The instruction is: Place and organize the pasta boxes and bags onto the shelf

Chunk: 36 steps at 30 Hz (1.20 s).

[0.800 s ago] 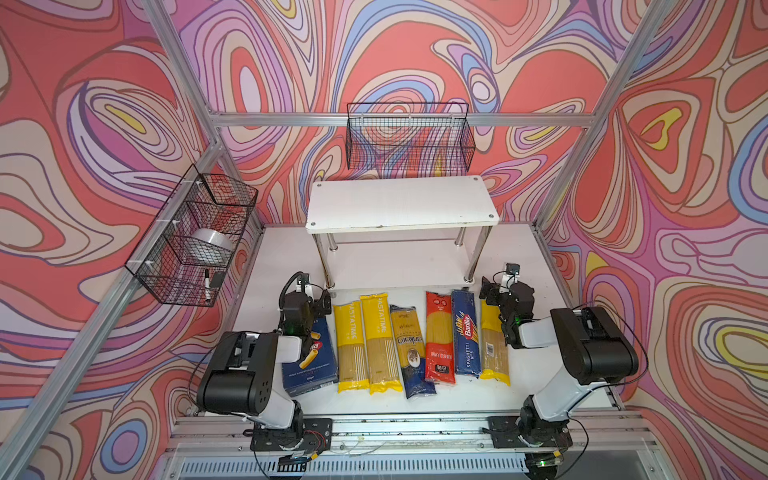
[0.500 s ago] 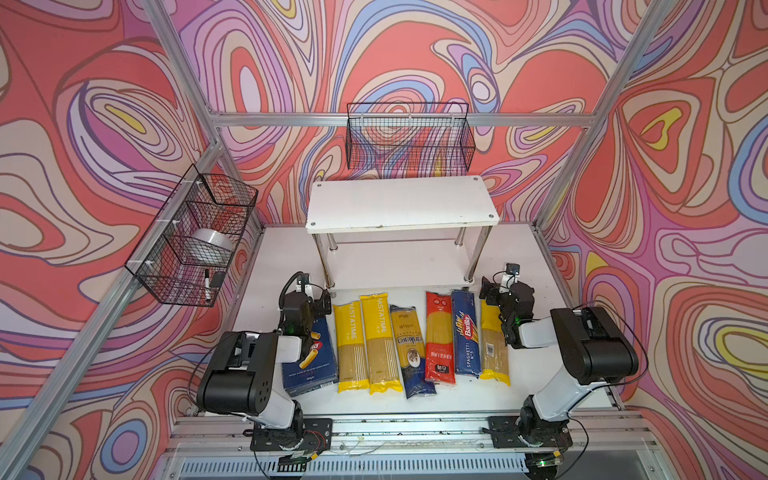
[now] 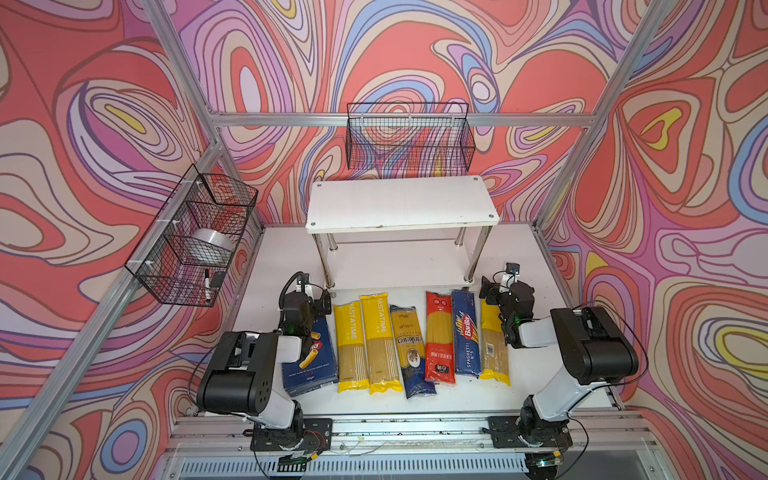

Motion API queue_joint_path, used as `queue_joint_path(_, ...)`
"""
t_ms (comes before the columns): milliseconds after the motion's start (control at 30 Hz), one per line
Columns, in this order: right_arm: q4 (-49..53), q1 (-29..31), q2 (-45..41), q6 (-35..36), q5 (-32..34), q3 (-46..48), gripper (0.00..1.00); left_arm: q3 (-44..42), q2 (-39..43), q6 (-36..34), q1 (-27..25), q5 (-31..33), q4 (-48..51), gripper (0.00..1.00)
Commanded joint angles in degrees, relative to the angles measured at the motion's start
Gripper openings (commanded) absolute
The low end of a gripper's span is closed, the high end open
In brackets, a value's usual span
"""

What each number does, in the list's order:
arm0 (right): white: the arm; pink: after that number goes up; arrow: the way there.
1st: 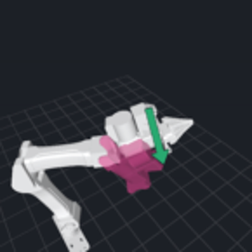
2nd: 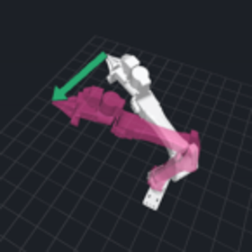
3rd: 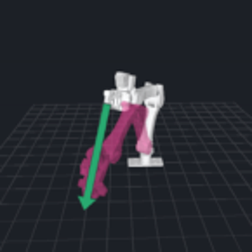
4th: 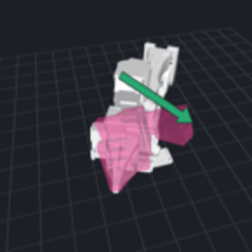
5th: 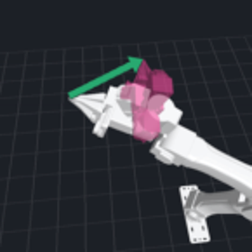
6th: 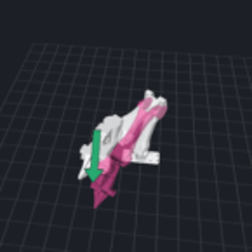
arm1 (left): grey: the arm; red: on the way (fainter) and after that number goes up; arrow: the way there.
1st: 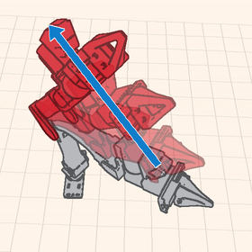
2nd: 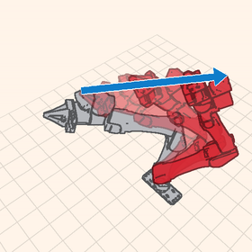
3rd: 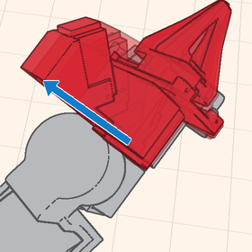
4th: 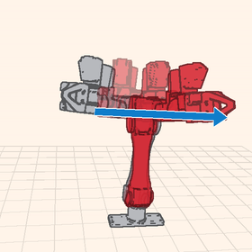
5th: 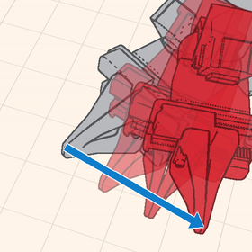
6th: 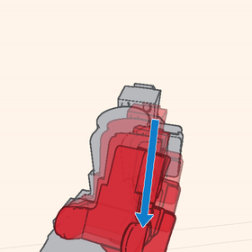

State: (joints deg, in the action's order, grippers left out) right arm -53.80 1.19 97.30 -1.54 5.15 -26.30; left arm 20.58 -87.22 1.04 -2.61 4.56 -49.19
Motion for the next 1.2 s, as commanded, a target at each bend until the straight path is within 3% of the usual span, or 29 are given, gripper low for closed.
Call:
queue_joint_path(0,-0.60,-0.27,0.97,0.27,-0.23,-0.68,0.98,0.81,-1.12,-1.12,0.51,1.09,-2.13,1.00)
queue_joint_path(333,-0.44,-0.27,0.67,0.07,0.73,-0.80,0.98,0.71,-1.03,-1.04,0.55,0.90,-2.18,1.00)
queue_joint_path(500,2.18,-0.22,-1.21,-0.12,2.78,-1.49,0.98,1.33,1.92,-2.71,0.52,-3.31,1.22,1.00)
queue_joint_path(600,19.35,-0.18,-6.90,-2.03,4.57,-7.75,0.98,5.08,7.46,-2.05,0.42,-3.43,13.44,1.00)
queue_joint_path(767,45.16,-0.05,-12.73,-6.63,0.75,-18.23,0.93,14.12,13.79,2.37,0.33,-7.15,32.34,1.00)
queue_joint_path(967,65.93,1.62,-19.81,-11.75,0.00,-22.42,0.90,14.50,19.34,8.70,-0.62,-12.33,40.88,1.00)
queue_joint_path(1167,77.62,7.46,-26.56,-14.29,0.53,-22.43,0.90,11.87,25.18,9.77,-6.22,-11.74,46.59,1.00)
